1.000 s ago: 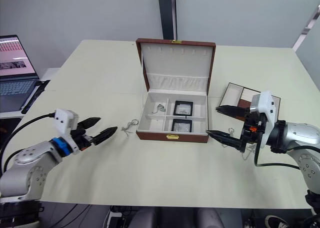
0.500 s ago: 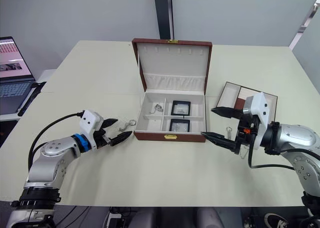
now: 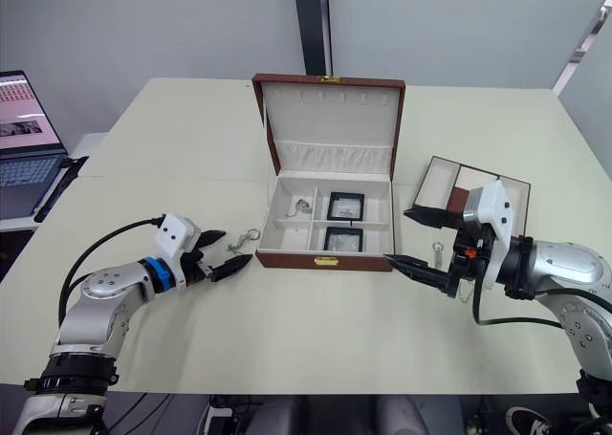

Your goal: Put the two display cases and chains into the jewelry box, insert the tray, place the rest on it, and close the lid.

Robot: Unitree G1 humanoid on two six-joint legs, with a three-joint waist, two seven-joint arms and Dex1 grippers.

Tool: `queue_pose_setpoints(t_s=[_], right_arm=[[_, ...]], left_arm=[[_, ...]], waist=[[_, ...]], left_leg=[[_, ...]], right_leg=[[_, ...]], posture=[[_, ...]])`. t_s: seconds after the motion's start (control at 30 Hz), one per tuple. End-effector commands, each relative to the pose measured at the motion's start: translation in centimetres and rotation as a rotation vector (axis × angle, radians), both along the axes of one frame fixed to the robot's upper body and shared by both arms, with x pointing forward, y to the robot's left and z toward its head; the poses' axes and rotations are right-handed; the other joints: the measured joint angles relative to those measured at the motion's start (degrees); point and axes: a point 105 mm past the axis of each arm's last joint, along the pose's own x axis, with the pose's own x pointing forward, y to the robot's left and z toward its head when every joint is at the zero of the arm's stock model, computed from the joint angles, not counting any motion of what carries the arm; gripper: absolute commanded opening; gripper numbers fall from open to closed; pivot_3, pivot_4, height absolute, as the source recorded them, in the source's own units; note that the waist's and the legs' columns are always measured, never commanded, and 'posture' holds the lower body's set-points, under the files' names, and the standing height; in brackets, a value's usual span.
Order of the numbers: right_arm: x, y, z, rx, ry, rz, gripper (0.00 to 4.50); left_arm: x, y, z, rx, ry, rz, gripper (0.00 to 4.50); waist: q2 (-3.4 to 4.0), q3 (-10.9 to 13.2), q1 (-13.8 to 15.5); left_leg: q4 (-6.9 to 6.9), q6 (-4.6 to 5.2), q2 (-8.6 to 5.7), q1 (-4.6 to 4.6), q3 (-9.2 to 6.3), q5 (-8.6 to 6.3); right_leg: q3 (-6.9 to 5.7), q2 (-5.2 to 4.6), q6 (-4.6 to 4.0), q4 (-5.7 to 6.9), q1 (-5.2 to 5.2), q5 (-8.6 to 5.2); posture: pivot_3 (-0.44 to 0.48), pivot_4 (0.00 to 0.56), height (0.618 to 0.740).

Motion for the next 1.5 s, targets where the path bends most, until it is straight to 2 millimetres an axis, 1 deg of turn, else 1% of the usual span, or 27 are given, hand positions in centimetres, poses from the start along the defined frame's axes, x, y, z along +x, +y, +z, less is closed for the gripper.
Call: queue_pose_setpoints(t_s=[0.03,0.07,0.17,0.37,0.57,0.63,0.7,0.9,1.0,1.27,1.4,1.5], right_arm=[[-0.3,0.1,0.9,0.002,-0.047,0.009,4.5],[-0.3,0.1,0.9,0.002,-0.048,0.009,4.5],[-0.3,0.0,0.8,-0.002,-0.044,0.007,4.5],[-0.3,-0.2,0.7,-0.006,-0.04,0.002,4.5],[-0.4,-0.1,0.7,-0.011,-0.037,0.003,4.5],[-0.4,-0.1,0.7,-0.011,-0.038,0.004,4.5],[-0.4,-0.1,0.8,-0.009,-0.04,0.007,4.5],[-0.6,0.0,1.6,0.007,-0.06,0.019,4.5],[-0.7,-0.1,2.1,0.009,-0.072,0.022,4.5],[-0.6,0.0,2.5,0.015,-0.09,0.01,4.5],[-0.6,0.2,2.5,0.02,-0.095,0.005,4.5],[-0.5,0.3,2.5,0.028,-0.103,-0.008,4.5]], left_arm=[[0.2,-0.3,-0.8,0.001,0.023,-0.006,4.48],[0.4,-0.3,-0.8,-0.003,0.026,-0.004,4.48],[0.7,-0.6,-1.0,-0.013,0.035,-0.007,3.88],[0.5,-0.7,-1.7,-0.013,0.061,-0.016,2.01],[0.3,-0.3,-1.9,0.002,0.072,-0.012,0.42],[0.4,-0.2,-1.9,0.003,0.065,-0.006,0.01],[0.4,-0.1,-1.7,0.001,0.052,0.0,0.01],[0.3,0.1,0.5,-0.035,0.003,-0.018,0.01],[0.2,0.1,2.4,-0.05,-0.022,-0.028,0.01],[-0.7,-1.5,7.3,-0.063,-0.064,-0.121,0.01],[-0.7,-2.7,10.0,-0.047,-0.097,-0.183,0.01],[-0.6,-3.8,11.4,-0.04,-0.112,-0.236,0.01]], waist=[[0.0,0.0,0.0],[0.01,0.0,0.0],[0.0,0.0,0.2],[0.01,0.0,0.2],[0.04,0.0,0.1],[0.08,-0.1,0.1],[0.1,-0.1,0.1],[0.09,-0.1,0.1],[0.08,-0.1,0.0],[0.05,-0.1,0.0],[0.04,0.0,0.0],[0.04,0.0,0.0]], left_leg=[[0.0,0.0,0.0,0.0,0.0,0.0],[0.02,0.0,-0.01,0.01,0.0,0.0],[0.05,0.0,-0.03,0.02,-0.01,0.0],[0.05,0.0,-0.05,0.01,0.0,0.0],[0.05,0.0,-0.04,0.03,0.0,0.0],[0.05,0.0,-0.04,0.03,0.0,0.0],[0.05,0.0,-0.05,0.05,0.01,0.0],[0.05,0.0,-0.03,0.03,0.01,0.0],[0.05,0.0,-0.02,0.02,0.0,0.0],[0.05,0.0,-0.01,-0.06,-0.02,0.0],[0.05,0.0,-0.01,-0.07,-0.02,0.0],[0.05,0.0,-0.02,-0.09,-0.01,0.0]], right_leg=[[0.0,0.0,0.0,0.02,0.0,0.0],[0.0,0.0,0.0,0.04,0.0,0.0],[-0.01,-0.01,0.0,0.07,0.02,0.0],[0.0,-0.02,0.0,0.06,0.02,0.0],[0.01,-0.02,0.0,0.07,0.03,0.0],[0.0,-0.02,0.0,0.07,0.03,0.0],[0.02,-0.02,0.0,0.07,0.04,0.0],[0.02,-0.02,0.0,0.08,0.01,0.0],[0.01,-0.01,0.0,0.08,0.0,0.0],[0.0,0.0,0.0,0.08,-0.06,0.0],[0.0,0.0,0.0,0.09,-0.07,0.0],[-0.01,0.01,0.0,0.08,-0.08,0.0]], posture=[[0.0,0.15,0.74],[0.0,0.15,0.74],[0.0,0.15,0.74],[0.0,0.15,0.74],[0.0,0.15,0.74],[0.0,0.15,0.74],[0.0,0.15,0.74],[0.0,0.15,0.74],[0.0,0.15,0.74],[0.0,0.15,0.74],[0.0,0.15,0.74],[0.0,0.15,0.74]])
